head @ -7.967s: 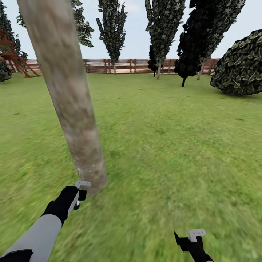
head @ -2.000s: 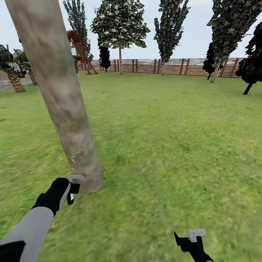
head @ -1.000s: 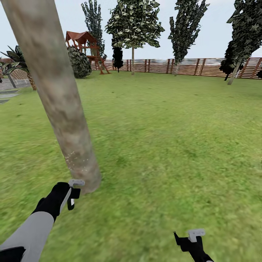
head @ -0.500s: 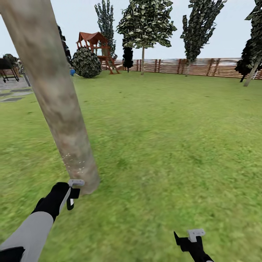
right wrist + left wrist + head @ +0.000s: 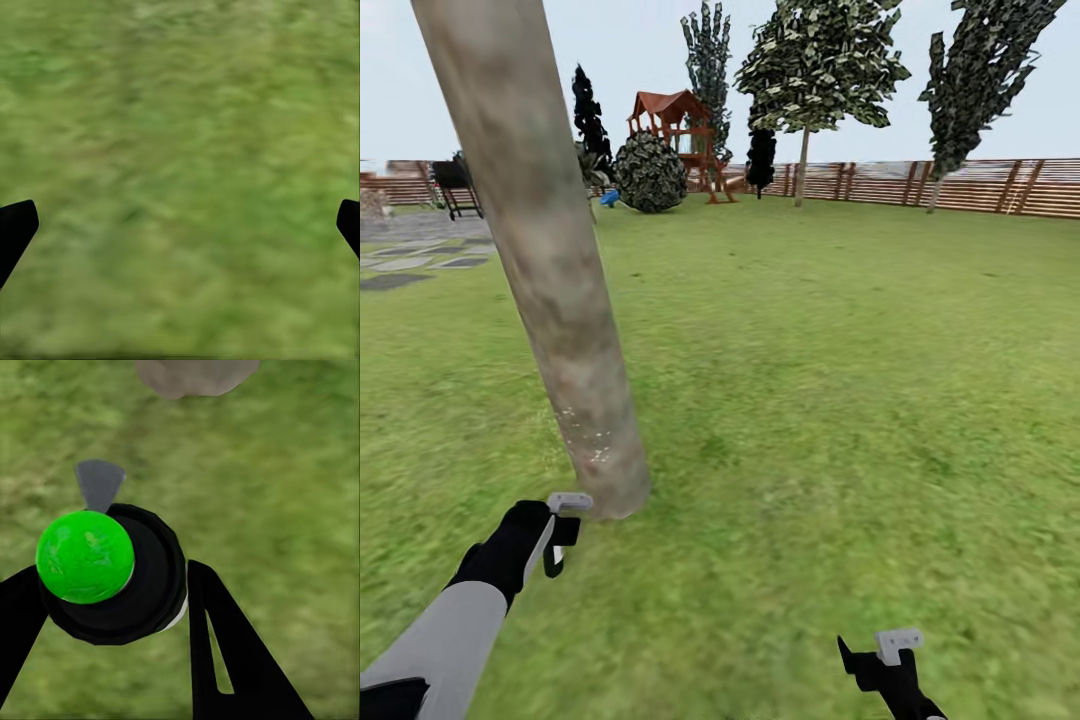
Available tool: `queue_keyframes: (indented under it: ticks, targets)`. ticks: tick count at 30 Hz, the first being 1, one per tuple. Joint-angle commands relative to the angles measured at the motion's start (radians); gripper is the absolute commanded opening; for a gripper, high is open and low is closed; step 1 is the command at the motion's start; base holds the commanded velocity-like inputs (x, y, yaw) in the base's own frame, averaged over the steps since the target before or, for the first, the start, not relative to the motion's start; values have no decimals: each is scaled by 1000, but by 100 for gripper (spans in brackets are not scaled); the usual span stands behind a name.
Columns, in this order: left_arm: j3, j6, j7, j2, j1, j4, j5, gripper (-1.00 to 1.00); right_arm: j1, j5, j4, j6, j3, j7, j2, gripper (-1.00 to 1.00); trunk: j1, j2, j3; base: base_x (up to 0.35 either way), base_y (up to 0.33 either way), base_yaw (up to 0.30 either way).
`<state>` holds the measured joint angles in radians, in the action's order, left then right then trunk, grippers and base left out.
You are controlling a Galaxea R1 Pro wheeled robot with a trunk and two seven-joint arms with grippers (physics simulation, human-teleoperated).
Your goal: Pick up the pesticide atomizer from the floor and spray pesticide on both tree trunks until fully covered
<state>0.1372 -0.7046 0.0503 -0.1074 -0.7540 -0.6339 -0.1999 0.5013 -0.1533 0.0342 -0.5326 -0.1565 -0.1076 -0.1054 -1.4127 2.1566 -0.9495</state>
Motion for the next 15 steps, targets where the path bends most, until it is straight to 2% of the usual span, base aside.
queue_keyframes:
  ticks: [1, 6, 8, 11, 15]
  targets:
    - [4, -4, 6, 1, -1, -1, -9, -100, 0, -11, 0, -3, -6, -6, 0, 100, 1, 0, -1, -83, -71, 278]
    - [2, 0, 12, 3, -14, -12, -8, -100, 0, -12, 0, -3, -5, -6, -2, 100, 1, 0, -1, -14, -12, 92]
    - [-2, -1, 12, 4, -37, -16, -9, -100, 0, -12, 0, -3, -5, -5, -2, 100, 1, 0, -1, -1, 0, 3]
    - [-2, -10, 11, 9, -104, -5, -9, -100, 0, -11, 0, -3, -5, -4, -2, 100, 1, 0, -1, 0, 0, 0]
    - [-2, -13, 10, -9, -117, -2, -15, -100, 0, -11, 0, -3, -5, -4, -2, 100, 1, 0, -1, 0, 0, 0]
